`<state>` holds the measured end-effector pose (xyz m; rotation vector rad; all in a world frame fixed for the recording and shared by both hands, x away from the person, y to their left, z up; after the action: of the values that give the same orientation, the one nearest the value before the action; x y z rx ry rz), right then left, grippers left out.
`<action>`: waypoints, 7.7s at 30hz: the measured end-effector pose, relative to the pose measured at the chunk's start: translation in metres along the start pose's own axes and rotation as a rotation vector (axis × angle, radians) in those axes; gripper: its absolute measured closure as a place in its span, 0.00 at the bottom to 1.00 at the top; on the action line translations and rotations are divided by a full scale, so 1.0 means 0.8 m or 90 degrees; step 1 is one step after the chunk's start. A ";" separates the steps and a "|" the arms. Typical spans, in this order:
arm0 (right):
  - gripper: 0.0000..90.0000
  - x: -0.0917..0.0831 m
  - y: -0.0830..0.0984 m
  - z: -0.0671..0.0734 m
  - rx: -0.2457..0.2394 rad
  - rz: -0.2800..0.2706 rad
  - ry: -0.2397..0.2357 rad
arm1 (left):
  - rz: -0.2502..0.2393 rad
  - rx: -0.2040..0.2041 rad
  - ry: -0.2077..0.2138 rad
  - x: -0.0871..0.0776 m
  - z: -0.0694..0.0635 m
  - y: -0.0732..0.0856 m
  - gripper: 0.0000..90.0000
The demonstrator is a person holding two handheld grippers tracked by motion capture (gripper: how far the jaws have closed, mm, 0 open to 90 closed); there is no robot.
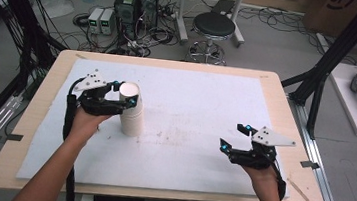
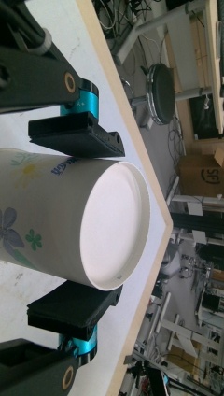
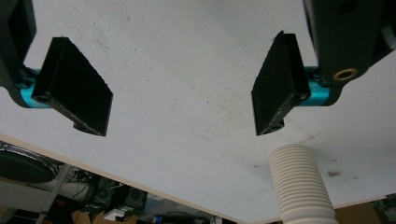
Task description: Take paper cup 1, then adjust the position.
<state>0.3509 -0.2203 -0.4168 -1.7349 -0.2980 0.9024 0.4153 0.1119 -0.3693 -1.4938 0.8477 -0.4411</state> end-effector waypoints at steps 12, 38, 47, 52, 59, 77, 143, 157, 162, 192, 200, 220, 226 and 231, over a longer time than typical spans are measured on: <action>0.23 0.000 -0.014 0.001 -0.017 0.000 0.002 | -0.035 0.012 0.023 -0.012 -0.013 -0.048 0.37; 0.23 0.030 -0.027 0.020 -0.024 0.009 -0.063 | -0.074 0.029 0.145 -0.006 -0.106 -0.077 0.38; 0.23 0.038 -0.024 0.036 -0.030 0.008 -0.113 | -0.031 0.031 0.193 0.028 -0.139 -0.035 0.38; 0.23 0.046 -0.026 0.043 -0.035 0.006 -0.137 | -0.014 0.037 0.204 0.038 -0.146 -0.020 0.38; 0.23 0.059 -0.028 0.059 -0.046 0.020 -0.178 | -0.003 0.039 0.202 0.043 -0.148 0.002 0.38; 0.22 0.064 -0.026 0.090 -0.048 0.011 -0.251 | 0.006 0.016 0.232 0.052 -0.155 0.018 0.38; 0.42 0.074 -0.022 0.144 -0.158 0.100 -0.386 | 0.099 0.071 0.328 0.030 -0.186 0.055 0.18; 0.42 0.081 -0.014 0.154 -0.279 0.236 -0.365 | 0.182 0.131 0.329 0.030 -0.190 0.074 0.19; 0.42 0.082 -0.015 0.156 -0.310 0.270 -0.364 | 0.197 0.145 0.336 0.029 -0.191 0.078 0.20; 0.21 0.082 -0.009 0.162 -0.332 0.336 -0.372 | 0.225 0.156 0.355 0.028 -0.193 0.097 0.41; 0.21 0.069 -0.023 0.154 -0.232 0.221 -0.381 | 0.149 0.092 0.362 0.016 -0.187 0.092 0.41; 0.21 0.053 -0.014 0.146 -0.098 -0.005 -0.366 | 0.050 0.066 0.352 -0.002 -0.176 0.087 0.41; 0.21 0.051 -0.013 0.143 -0.095 -0.012 -0.371 | 0.040 0.070 0.355 -0.003 -0.177 0.086 0.41; 0.21 0.051 -0.012 0.147 -0.095 -0.014 -0.383 | 0.033 0.071 0.369 -0.003 -0.183 0.084 0.41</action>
<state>0.2991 -0.1089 -0.4373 -1.5520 -0.7927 1.4043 0.2924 0.0188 -0.4153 -1.2482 1.2865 -0.8921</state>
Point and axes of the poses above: each handheld gripper's, and its own axes: x roughly forward along the jaws, y roughly out of its underside, z roughly to its left, the point moved 10 cm from there along x, roughly forward along the jaws, and after that the axes turned 3 degrees about -x, right-handed, at the moved point
